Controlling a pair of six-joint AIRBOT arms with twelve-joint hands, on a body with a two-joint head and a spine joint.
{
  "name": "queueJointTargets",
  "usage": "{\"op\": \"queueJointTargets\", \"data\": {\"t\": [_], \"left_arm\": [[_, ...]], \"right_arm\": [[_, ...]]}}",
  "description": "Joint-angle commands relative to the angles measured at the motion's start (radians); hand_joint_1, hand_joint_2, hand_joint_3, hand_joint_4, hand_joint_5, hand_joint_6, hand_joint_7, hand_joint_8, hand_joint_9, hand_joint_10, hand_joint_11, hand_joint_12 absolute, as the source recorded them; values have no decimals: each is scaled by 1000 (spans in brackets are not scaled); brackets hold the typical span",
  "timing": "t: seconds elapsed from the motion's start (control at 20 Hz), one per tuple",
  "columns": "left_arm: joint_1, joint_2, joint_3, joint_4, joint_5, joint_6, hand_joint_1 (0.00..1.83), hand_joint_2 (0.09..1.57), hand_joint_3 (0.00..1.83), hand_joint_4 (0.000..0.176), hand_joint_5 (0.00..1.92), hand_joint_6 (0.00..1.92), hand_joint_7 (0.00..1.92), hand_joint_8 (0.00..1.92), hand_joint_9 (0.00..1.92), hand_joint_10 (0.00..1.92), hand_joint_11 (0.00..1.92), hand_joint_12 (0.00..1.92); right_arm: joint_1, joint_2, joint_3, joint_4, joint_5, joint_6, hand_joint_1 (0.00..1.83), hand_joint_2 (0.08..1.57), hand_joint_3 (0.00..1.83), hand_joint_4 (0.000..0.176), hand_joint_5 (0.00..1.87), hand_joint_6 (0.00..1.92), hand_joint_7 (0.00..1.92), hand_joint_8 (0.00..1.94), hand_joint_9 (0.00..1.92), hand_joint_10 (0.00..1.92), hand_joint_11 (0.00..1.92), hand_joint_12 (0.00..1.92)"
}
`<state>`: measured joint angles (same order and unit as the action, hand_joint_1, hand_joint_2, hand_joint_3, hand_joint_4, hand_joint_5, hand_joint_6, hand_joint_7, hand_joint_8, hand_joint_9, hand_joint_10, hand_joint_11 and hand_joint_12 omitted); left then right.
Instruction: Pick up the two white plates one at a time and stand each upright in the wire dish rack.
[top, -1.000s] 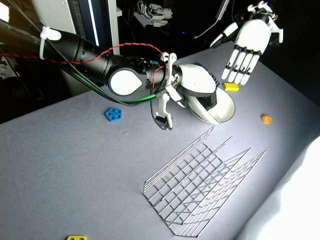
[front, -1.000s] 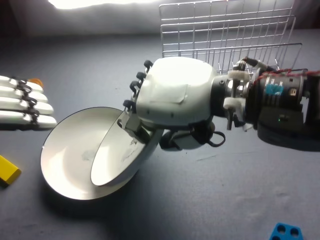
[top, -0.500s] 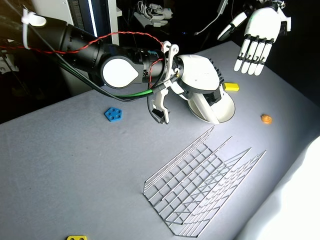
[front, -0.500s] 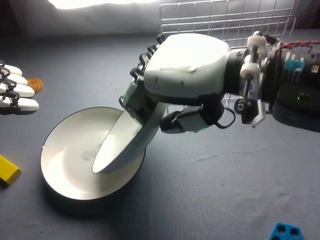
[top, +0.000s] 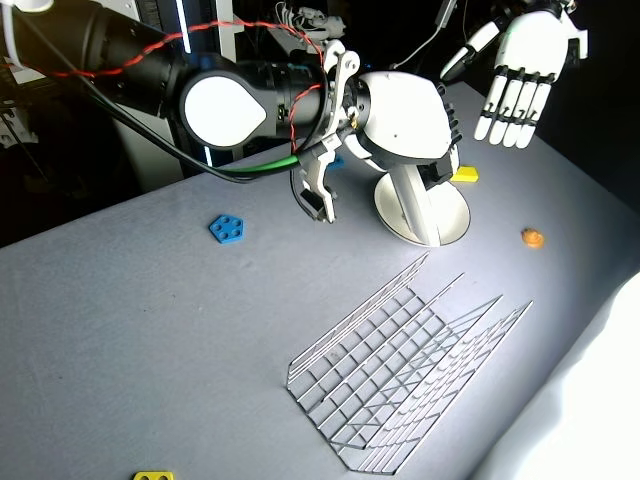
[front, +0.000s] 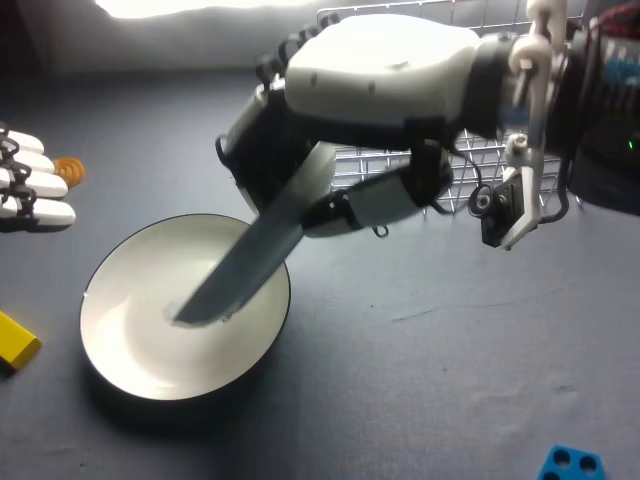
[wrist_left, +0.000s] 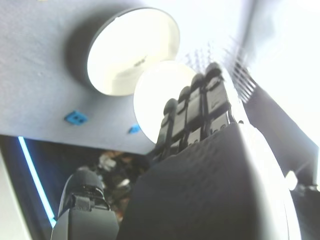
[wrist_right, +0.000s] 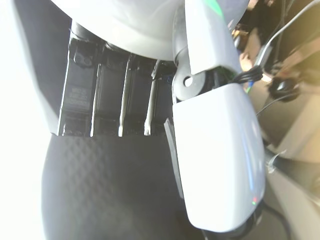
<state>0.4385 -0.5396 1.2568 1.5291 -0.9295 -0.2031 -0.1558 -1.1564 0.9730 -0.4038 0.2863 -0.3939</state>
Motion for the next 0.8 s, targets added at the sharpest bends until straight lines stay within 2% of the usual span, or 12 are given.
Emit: {"op": "queueJointTargets", "data": {"t": [0.0,0.3,0.45,0.75], "left_arm": [[-14,4,8,-64,-13,-2,0,1038,2,0,13,4,0,0,0,0,0,0],[-17,-1,19,-55,-16,-4,0,1039,2,0,0,0,0,0,0,0,0,0],[-18,-2,28,-51,-17,-4,0,1038,1,0,8,3,0,0,0,0,0,0],[-40,-9,10,-24,-18,-4,0,1037,1,0,17,5,0,0,0,0,0,0]], "right_arm": [[25,9,-5,23,124,39,1375,1109,0,0,912,1085,1012,892,925,1123,805,1003],[86,51,-5,23,104,210,1372,1119,0,0,908,1114,989,921,896,1151,777,1035],[125,85,-6,25,105,328,1372,1119,0,0,905,1118,979,920,906,1154,771,1036],[173,146,-5,190,34,325,1369,1126,0,0,886,1146,970,949,894,1161,777,1038]]}}
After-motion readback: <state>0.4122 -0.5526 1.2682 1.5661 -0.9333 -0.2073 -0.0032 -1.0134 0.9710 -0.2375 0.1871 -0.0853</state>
